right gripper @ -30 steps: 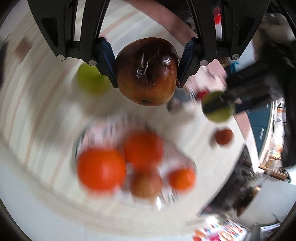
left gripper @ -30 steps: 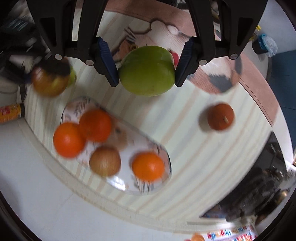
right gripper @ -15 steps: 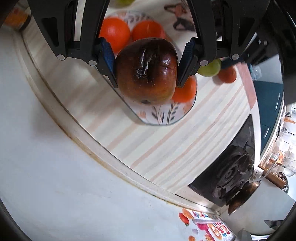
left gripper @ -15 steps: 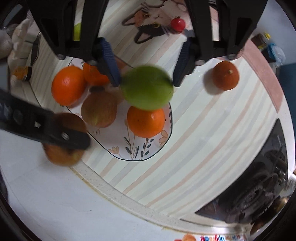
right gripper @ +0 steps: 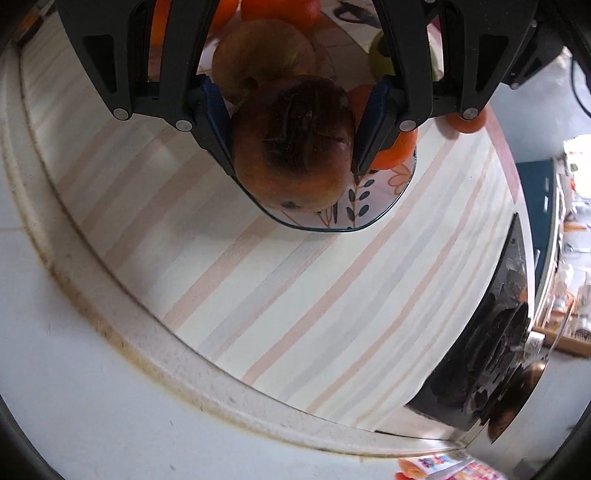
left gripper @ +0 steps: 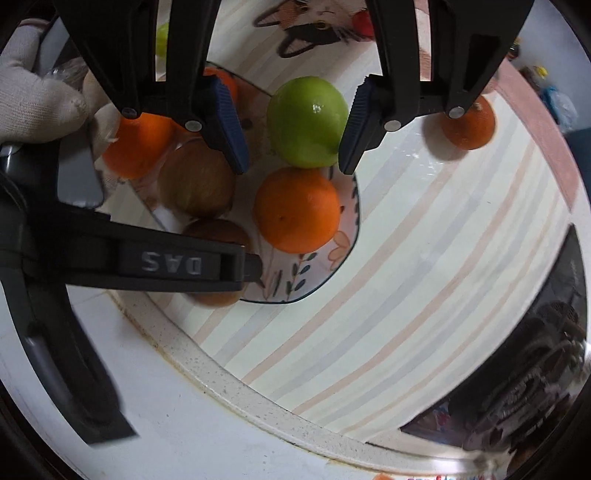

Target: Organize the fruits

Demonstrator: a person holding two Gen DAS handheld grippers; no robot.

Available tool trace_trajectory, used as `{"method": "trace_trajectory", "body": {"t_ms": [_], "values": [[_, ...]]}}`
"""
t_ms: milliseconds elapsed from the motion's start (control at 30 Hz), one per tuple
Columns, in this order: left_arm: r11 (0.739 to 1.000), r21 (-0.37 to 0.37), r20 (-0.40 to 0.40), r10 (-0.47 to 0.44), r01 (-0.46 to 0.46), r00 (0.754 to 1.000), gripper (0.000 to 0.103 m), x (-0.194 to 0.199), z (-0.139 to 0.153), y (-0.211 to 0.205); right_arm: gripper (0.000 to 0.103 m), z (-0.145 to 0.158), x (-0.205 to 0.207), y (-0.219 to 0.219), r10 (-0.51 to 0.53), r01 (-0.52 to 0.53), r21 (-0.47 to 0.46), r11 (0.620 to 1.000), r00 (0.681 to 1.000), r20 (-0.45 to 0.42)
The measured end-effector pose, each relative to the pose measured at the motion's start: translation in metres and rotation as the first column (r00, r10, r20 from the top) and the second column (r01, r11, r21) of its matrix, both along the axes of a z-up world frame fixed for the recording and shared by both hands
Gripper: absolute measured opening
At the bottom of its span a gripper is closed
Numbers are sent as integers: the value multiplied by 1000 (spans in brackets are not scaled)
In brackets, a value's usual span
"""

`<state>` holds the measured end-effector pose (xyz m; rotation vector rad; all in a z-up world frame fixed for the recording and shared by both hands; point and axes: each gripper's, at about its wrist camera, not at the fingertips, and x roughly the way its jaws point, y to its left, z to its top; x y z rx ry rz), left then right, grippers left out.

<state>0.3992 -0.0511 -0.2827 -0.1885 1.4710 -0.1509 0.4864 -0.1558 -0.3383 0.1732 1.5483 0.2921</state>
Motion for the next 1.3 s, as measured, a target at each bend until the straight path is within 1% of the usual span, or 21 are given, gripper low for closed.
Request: {"method": "trace_trajectory", "body": {"t_ms": [33, 67, 100, 167, 233, 333, 367, 400, 433, 500, 567, 600, 633, 667, 700, 733, 800, 933, 1100, 1300], "values": [[1000, -30, -5, 8, -8, 1000, 48, 1, 0, 1, 73, 2, 0, -4, -16, 16, 13, 1000, 1000, 2], [998, -64, -20, 15, -16, 1000, 48, 3, -2, 1, 76, 5, -1, -6, -23, 23, 30, 999, 1000, 7], [994, -104, -37, 26, -30, 999, 48, 3, -4, 2, 77, 10, -2, -9, -36, 36, 43, 998, 999, 12], [983, -179, -76, 34, -47, 996, 48, 2, -10, 0, 77, 21, -3, -12, -39, 38, 34, 999, 998, 38], [977, -203, -97, 41, -60, 994, 48, -1, -14, -4, 77, 32, -7, -13, -30, 28, 38, 999, 998, 63], [983, -174, -86, 39, -54, 996, 48, -10, -11, -7, 77, 45, -12, -14, -19, 17, 26, 1000, 996, 86], [987, -153, -80, 43, -54, 996, 50, -14, -7, -7, 78, 50, -15, -15, -15, 14, 11, 1000, 995, 100], [989, -139, -73, 47, -57, 996, 50, -18, -3, -6, 83, 55, -18, -17, -14, 15, -6, 1000, 994, 110], [991, -119, -59, 48, -55, 997, 50, -22, 3, -5, 91, 62, -22, -19, -14, 19, -35, 999, 992, 124], [998, -55, -16, 33, -34, 999, 50, -31, 13, -2, 95, 74, -33, -23, -18, 30, -75, 997, 988, 155], [999, 31, 25, 16, -17, 1000, 51, -40, 23, 2, 95, 80, -49, -33, -31, 48, -105, 993, 987, 159], [998, 66, 45, 6, -9, 999, 53, -45, 27, 5, 95, 81, -55, -37, -35, 54, -114, 992, 987, 159], [995, 98, 57, 0, -6, 998, 59, -49, 30, 7, 97, 85, -67, -43, -43, 66, -136, 988, 985, 168], [993, 121, 69, -6, -3, 998, 70, -53, 34, 11, 98, 88, -75, -46, -49, 76, -149, 986, 983, 177], [991, 135, 81, -10, -1, 997, 76, -57, 38, 13, 99, 90, -83, -49, -53, 84, -159, 984, 981, 187], [989, 149, 95, -15, 1, 995, 85, -62, 42, 16, 99, 96, -96, -53, -60, 96, -175, 980, 977, 203], [986, 169, 125, -20, -1, 992, 86, -73, 52, 21, 99, 104, -113, -57, -68, 112, -192, 975, 972, 224], [983, 185, 163, -32, 2, 986, 86, -85, 64, 22, 99, 123, -151, -62, -97, 148, -183, 972, 960, 261], [979, 202, 223, -60, 14, 973, 86, -112, 85, 20, 100, 152, -203, -60, -111, 188, -206, 960, 936, 335], [979, 203, 294, -90, 30, 952, 86, -146, 119, 19, 100, 183, -257, -55, -147, 228, -171, 959, 910, 387]]}}
